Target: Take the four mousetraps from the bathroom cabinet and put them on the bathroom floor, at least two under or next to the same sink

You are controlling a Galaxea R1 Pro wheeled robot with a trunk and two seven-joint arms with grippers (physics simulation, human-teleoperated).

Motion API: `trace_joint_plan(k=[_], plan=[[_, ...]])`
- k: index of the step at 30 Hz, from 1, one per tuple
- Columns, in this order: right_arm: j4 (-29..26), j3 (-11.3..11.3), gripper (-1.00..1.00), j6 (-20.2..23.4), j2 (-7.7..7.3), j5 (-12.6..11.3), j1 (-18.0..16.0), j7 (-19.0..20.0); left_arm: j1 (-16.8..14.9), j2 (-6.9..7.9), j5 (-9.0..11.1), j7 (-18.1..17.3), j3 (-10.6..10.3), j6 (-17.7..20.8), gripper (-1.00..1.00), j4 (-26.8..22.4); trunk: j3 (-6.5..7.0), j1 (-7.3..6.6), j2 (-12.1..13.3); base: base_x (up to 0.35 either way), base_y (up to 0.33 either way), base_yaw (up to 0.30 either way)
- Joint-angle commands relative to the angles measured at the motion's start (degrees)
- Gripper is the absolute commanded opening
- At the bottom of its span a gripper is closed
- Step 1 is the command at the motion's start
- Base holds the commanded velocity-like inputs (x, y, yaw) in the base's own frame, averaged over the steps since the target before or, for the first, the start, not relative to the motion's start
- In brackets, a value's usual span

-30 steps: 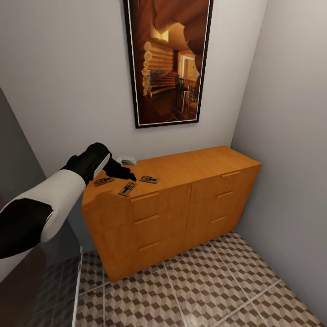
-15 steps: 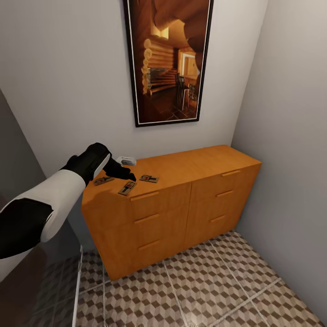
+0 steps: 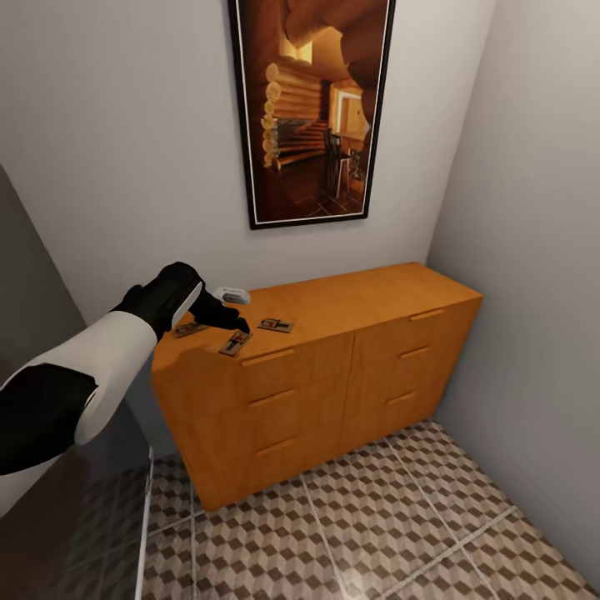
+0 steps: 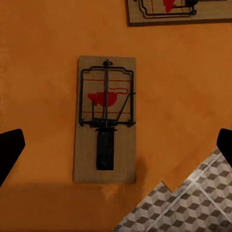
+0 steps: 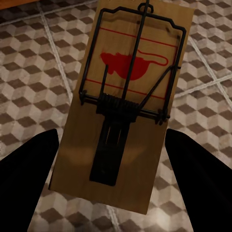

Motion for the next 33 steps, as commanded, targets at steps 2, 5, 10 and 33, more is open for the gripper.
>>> trace_joint_plan(k=[2,5,10,33], plan=[[0.0,0.2,-1.0,-0.2,0.0,0.0,0.0,-0.2,0.0,0.07,0.0,-0.3,-0.3,0.2,1.0,-0.1,-0.06,0.0,0.0,0.0,0.186,0.0],[0.0,0.2,-1.0,-0.2,0.0,0.0,0.0,-0.2,0.0,0.07,0.0,-0.3,-0.3,0.2,1.0,0.0,-0.06,0.0,0.0,0.0,0.146,0.0],[0.0,0.2,-1.0,-0.2,0.0,0.0,0.0,-0.2,0.0,0.07,0.0,-0.3,-0.3,0.2,1.0,0.0,-0.06,0.0,0.0,0.0,0.035,0.0],[0.0,0.2,-1.0,-0.2,0.0,0.0,0.0,-0.2,0.0,0.07,0.0,-0.3,-0.5,0.2,1.0,0.0,-0.06,0.0,0.0,0.0,0.001,0.0]])
